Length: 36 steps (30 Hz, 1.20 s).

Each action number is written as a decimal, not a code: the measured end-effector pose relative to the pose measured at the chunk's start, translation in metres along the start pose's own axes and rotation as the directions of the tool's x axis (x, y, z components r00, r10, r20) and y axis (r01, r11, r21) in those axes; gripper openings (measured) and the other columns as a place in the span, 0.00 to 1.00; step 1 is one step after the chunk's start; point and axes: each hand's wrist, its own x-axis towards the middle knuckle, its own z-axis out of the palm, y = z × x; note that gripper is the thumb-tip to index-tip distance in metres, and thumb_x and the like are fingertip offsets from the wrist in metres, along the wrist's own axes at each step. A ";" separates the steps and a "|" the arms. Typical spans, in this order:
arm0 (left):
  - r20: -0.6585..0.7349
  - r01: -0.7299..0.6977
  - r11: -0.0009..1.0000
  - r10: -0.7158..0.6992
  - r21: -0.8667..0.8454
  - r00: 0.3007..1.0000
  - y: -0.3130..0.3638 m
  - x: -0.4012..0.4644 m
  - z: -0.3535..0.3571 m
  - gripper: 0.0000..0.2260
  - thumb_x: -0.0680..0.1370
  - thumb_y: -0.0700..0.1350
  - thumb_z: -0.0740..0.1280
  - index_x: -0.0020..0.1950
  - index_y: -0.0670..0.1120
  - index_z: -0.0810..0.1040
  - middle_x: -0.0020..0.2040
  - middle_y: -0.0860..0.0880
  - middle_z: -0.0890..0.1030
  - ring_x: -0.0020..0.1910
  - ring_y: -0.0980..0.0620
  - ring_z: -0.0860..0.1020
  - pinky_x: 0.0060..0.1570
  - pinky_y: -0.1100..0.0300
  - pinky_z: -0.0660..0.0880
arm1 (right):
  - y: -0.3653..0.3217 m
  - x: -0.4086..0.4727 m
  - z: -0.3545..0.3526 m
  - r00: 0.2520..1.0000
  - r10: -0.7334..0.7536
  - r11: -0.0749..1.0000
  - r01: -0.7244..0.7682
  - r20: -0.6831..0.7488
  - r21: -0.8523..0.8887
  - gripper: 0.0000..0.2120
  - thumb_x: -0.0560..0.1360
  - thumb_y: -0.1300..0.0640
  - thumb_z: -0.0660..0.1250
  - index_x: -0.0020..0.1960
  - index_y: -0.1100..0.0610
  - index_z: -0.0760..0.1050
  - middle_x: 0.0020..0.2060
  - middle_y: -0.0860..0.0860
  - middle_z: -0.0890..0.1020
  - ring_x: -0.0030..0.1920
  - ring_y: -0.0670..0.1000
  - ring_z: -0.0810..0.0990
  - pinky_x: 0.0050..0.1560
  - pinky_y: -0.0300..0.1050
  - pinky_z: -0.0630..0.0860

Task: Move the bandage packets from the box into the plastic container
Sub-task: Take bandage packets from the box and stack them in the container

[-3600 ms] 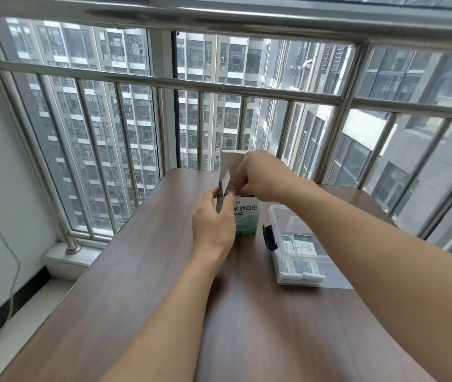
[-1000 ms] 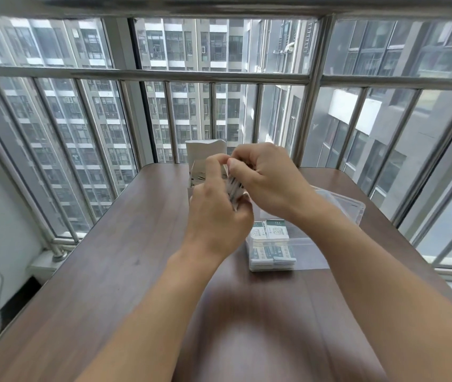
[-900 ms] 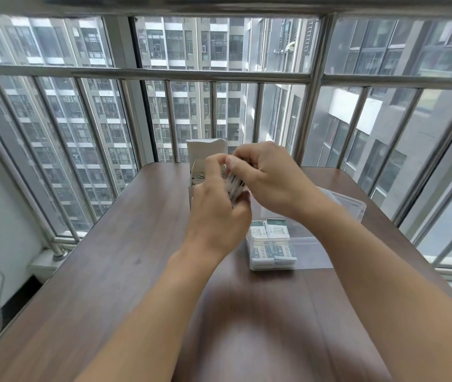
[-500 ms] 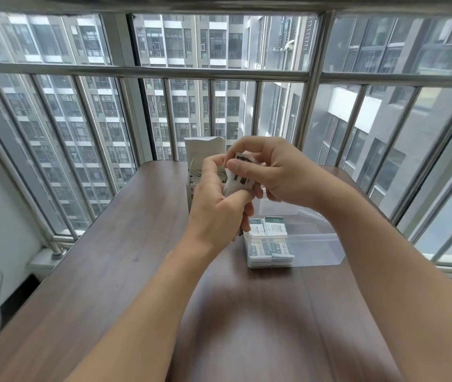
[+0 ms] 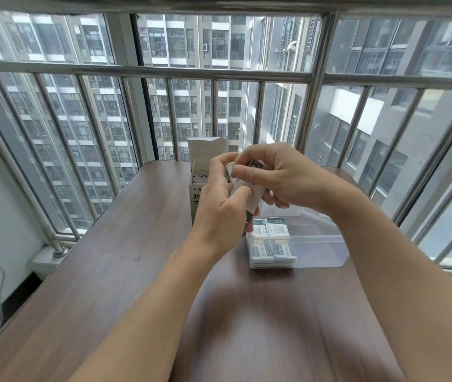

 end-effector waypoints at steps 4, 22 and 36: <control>0.029 0.025 1.000 -0.025 -0.012 0.999 0.000 -0.002 0.001 0.22 0.77 0.41 0.61 0.71 0.50 0.63 0.31 0.48 0.80 0.25 0.53 0.74 0.21 0.62 0.66 | 0.006 -0.009 -0.018 0.980 0.023 0.981 -0.060 0.196 0.185 0.11 0.79 0.58 0.68 0.58 0.63 0.77 0.40 0.57 0.82 0.36 0.54 0.81 0.30 0.42 0.78; -0.143 -0.131 0.924 0.193 0.359 0.971 -0.007 0.003 -0.002 0.09 0.77 0.51 0.63 0.50 0.49 0.79 0.33 0.49 0.83 0.26 0.55 0.76 0.29 0.62 0.70 | 0.013 -0.037 -0.093 0.967 0.210 0.959 -0.232 0.144 0.161 0.11 0.73 0.65 0.70 0.56 0.62 0.80 0.44 0.57 0.84 0.37 0.51 0.81 0.37 0.38 0.81; 0.154 -0.328 0.550 0.338 0.768 0.928 -0.030 0.008 -0.012 0.24 0.81 0.58 0.54 0.38 0.46 0.82 0.38 0.52 0.82 0.47 0.49 0.76 0.49 0.55 0.70 | 0.032 -0.009 -0.045 0.706 0.682 0.607 -0.402 0.190 -0.686 0.13 0.78 0.64 0.70 0.59 0.51 0.77 0.43 0.55 0.83 0.38 0.51 0.82 0.34 0.40 0.79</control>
